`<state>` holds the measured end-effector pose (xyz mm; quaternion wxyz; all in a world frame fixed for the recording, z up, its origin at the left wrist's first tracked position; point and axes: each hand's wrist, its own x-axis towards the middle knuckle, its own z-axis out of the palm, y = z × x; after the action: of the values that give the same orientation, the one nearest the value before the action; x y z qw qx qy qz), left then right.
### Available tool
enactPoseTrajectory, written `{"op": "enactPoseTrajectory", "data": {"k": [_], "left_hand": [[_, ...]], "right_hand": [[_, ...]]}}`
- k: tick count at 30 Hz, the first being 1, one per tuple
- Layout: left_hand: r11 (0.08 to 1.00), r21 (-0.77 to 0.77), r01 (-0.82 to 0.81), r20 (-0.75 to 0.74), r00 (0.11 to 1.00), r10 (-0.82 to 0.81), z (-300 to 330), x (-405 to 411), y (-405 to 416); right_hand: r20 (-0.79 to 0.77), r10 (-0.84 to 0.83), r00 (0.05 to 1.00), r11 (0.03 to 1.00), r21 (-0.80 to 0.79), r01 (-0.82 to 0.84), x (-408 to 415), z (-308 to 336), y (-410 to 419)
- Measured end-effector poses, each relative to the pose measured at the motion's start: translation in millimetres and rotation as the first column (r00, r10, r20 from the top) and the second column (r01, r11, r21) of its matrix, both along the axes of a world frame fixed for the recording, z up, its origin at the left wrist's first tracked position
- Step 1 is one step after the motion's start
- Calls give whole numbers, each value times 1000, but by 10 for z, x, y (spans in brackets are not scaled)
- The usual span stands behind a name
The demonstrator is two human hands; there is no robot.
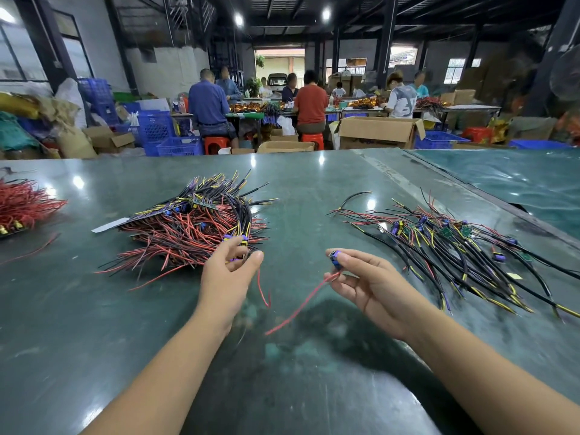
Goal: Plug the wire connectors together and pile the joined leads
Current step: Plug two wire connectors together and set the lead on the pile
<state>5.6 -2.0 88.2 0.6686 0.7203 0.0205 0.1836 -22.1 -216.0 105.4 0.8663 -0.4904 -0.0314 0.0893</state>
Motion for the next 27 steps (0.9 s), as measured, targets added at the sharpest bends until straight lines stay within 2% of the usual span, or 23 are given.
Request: {"op": "enactPoseTrajectory", "data": {"k": [2,4,6,9,12,15,19,23,27], "left_hand": [[981,177,-82,63,995,72,3,-7,3],[965,258,-53,127,992,21,52,-42,-37],[977,170,130,115,982,-151,110,-131,-137],[910,18,415,13,910,-415,134,-285,-291],[846,-13,532,-58,845,-532,134,-341,-316],[837,-65,543,-61,835,-547,142,-330,-283],[849,-69,523,-74,846,-528,126,-322,-276],[881,-47,471,-54,879,-473,123,-321,-287],[873,-107,475,-74,872,-484,107,-334,-308]], "right_hand": [[-5,-31,999,999,-19,31,9,8,-16],[22,-25,999,997,-70,27,-3,10,-8],[70,-5,998,989,-145,15,-36,4,41],[152,17,988,950,-312,32,-100,-15,147],[247,11,969,924,-372,84,-128,-22,189],[279,19,960,923,-375,90,-129,-17,177],[299,104,949,833,-547,80,-141,-44,196],[340,45,939,770,-611,184,-136,-58,195],[406,21,914,731,-630,263,-130,-65,202]]}}
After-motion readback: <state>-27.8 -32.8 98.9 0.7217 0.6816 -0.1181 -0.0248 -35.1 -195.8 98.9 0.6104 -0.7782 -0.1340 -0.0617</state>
